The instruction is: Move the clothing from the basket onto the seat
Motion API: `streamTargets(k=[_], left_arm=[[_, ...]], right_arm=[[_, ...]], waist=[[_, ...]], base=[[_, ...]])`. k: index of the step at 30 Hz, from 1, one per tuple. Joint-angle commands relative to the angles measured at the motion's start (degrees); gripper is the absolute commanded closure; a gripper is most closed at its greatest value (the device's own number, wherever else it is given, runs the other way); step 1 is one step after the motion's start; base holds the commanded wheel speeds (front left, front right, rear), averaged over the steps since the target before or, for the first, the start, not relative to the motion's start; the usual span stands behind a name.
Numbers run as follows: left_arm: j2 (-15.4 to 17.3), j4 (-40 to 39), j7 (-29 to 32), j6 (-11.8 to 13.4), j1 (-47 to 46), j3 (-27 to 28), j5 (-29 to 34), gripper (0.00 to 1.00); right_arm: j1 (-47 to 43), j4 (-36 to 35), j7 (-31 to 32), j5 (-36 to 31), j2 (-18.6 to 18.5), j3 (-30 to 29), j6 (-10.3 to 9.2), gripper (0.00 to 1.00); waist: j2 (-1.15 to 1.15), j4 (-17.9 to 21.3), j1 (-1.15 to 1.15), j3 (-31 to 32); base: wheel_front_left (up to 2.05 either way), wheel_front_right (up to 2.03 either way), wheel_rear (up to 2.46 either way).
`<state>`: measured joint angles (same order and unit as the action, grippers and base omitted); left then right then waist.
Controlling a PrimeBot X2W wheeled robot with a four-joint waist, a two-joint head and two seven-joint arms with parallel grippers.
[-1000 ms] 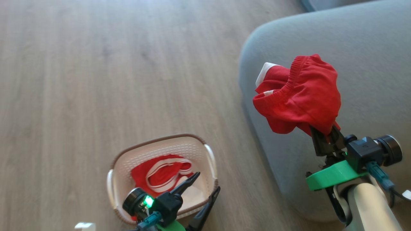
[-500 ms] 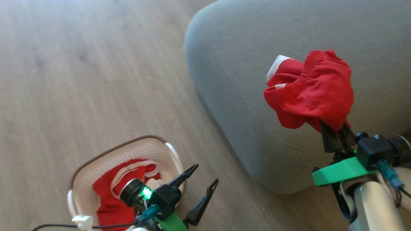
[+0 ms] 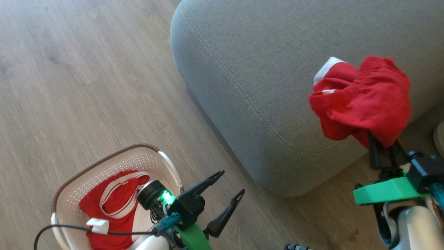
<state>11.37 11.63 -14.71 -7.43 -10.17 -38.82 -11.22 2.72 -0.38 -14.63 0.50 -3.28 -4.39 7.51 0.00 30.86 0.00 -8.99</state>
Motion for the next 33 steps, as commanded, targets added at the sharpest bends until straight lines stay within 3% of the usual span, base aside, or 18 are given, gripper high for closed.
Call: streamTargets(k=[1, 9, 13, 20, 33], left_arm=[[0.6, -1.6, -0.3, -0.1, -2.1, 1.2, -0.6, 0.0], [1.8, -1.6, -0.3, -0.1, -2.2, 1.6, -0.6, 0.0], [3.7, -2.5, -0.3, -0.1, -2.2, 3.0, 0.1, 0.0], [7.8, -3.9, -0.3, -0.1, -3.9, 2.8, 1.0, 0.0], [18.2, -5.8, -0.3, -0.1, -12.0, -3.6, 1.2, 0.0]], right_arm=[[0.6, -2.6, -0.4, -0.3, 0.2, 0.2, -0.02, 1.0], [1.2, -2.9, -0.4, 0.1, 0.4, -1.7, -0.02, 1.0], [4.8, -1.5, -0.4, 1.6, 0.4, -4.9, -0.02, 1.0], [11.9, -1.3, -0.4, 2.4, 0.4, -8.4, -0.02, 1.0], [34.3, 3.3, -0.4, -2.1, 0.3, -16.5, -0.02, 1.0]], waist=[[0.0, 0.1, 0.0, -0.1], [0.0, 0.1, 0.0, -1.7], [0.0, 0.3, 0.0, -5.4], [0.0, -0.2, 0.0, -12.5], [0.0, -1.4, 0.0, -27.2]], base=[[0.0, 0.0, 0.0], [0.0, 0.0, 0.0], [0.0, 0.0, 0.0], [0.0, 0.0, 0.0], [0.0, 0.0, 0.0]])
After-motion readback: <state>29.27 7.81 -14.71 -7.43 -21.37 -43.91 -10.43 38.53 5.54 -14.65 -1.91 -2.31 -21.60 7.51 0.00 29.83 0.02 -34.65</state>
